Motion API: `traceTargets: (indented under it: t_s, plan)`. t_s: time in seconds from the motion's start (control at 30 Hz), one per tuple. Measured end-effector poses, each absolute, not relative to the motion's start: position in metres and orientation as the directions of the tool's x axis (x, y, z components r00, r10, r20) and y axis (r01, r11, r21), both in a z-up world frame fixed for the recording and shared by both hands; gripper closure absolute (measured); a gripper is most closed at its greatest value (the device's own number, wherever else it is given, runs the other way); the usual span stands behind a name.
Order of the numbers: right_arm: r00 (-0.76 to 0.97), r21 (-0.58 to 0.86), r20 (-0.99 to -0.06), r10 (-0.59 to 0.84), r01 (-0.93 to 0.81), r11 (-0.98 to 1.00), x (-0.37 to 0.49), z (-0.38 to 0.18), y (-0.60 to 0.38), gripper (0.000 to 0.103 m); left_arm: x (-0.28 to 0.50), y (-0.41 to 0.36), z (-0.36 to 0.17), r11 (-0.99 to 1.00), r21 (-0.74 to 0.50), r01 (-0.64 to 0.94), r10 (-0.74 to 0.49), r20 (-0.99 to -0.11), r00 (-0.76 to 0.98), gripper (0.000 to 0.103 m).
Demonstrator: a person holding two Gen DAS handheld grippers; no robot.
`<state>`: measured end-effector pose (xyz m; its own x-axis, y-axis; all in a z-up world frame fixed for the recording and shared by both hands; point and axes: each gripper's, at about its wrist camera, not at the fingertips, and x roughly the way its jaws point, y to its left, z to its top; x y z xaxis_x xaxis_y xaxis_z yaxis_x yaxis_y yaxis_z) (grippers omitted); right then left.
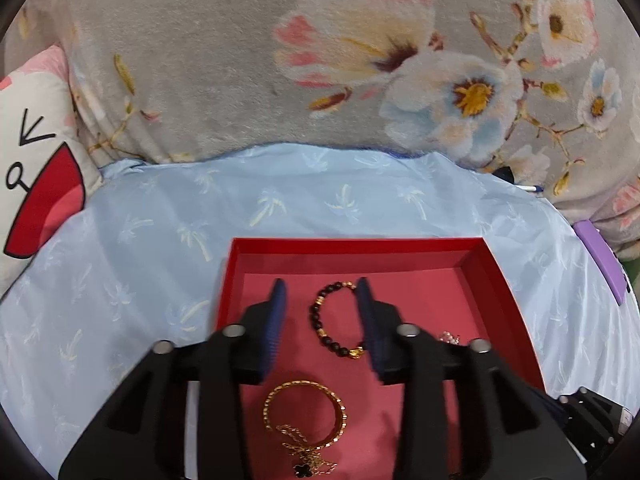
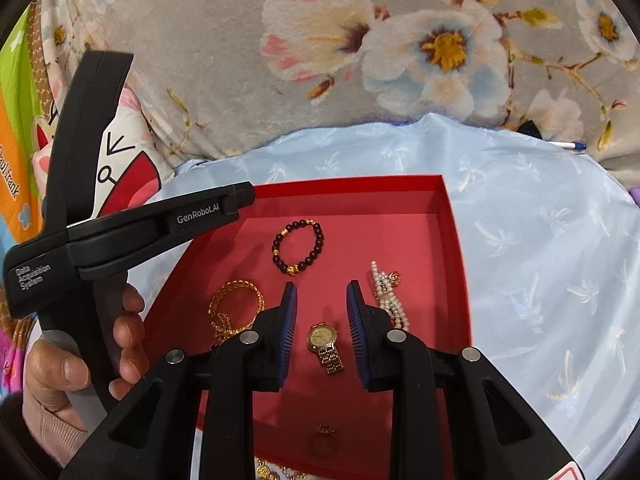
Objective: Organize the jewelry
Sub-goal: 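Carry the watch and bead bracelet into the red box and open both tools, then withdraw both open tools from the red box toward the remaining jewelry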
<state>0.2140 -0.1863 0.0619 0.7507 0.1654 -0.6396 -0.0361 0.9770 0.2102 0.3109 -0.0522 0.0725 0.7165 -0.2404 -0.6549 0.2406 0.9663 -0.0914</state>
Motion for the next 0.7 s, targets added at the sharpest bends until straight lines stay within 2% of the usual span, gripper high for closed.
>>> traceTargets:
  t_s: [0.2, 0.37, 0.7]
  plan:
    - [0.772, 0.206, -0.617, 0.156, -0.032, 0.978, 0.179, 0.071, -0.188, 0.077, 0.287, -0.036, 0.084, 0.97, -0.084, 0.229, -0.229, -0.635, 0.738, 0.06]
    - [0.785, 0.169, -0.607, 0.121, -0.021, 0.985, 0.137, 0.074, -0.188, 0.07, 0.248, -0.022, 0.085, 0.973, -0.063, 0.222, -0.212, -0.627, 0.75, 0.059]
    - [0.769, 0.178, -0.634, 0.075, 0.051, 0.983, 0.056, 0.052, -0.202, 0.069, 0.163, 0.005, 0.054, 0.978, -0.035, 0.204, -0.176, -0.657, 0.733, 0.051]
